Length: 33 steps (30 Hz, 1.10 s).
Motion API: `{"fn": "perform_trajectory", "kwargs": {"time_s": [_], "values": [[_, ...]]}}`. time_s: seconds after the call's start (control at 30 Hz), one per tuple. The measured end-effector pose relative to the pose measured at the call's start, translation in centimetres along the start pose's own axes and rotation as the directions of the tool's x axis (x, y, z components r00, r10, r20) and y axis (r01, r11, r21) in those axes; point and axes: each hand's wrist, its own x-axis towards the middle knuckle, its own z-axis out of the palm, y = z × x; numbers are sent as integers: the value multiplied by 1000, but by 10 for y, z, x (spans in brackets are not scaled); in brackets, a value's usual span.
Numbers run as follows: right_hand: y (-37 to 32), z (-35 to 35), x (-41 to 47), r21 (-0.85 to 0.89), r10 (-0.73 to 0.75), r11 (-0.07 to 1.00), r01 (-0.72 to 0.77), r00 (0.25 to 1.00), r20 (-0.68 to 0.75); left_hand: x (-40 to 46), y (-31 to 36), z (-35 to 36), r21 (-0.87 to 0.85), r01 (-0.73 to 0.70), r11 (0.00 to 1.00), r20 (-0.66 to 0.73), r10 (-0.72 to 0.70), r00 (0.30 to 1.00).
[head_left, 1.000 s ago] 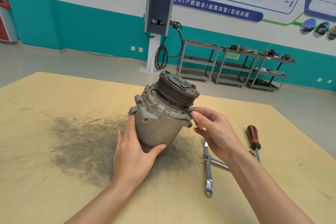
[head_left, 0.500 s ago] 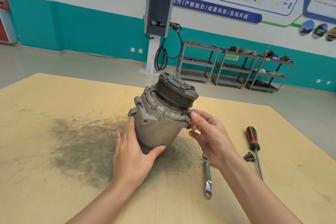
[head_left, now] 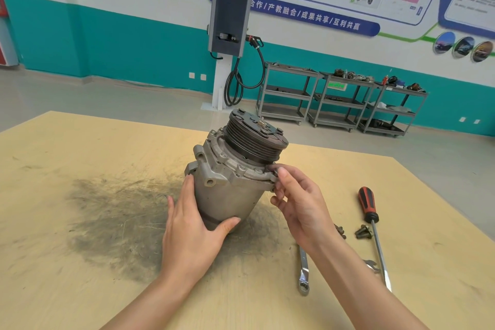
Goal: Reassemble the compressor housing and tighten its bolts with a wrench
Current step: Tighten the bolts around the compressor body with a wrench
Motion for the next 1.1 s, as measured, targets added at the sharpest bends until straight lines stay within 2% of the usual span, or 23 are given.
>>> {"fn": "perform_trajectory", "kwargs": {"time_s": [0.23,0.47,0.7,0.9,1.1], "values": [[-2,11,4,-66,13,998,-20,994,-113,0,1,-1,-5,0,1000,-5,0,1000],[0,2,-1,-49,-12,999,13,999,30,0,0,0,0,-3,1000,-8,3,1000],[-4,13,3,-75,37,996,-46,993,-112,0,2,-1,4,-21,1000,-17,21,1000],[-4,5,-2,-18,-21,1000,22,1000,16,0,1,0,-7,-7,1000,-7,7,1000],[-8,10,2,-82,26,996,-31,998,-52,0,0,0,-7,-1,1000,-8,1,1000]]}}
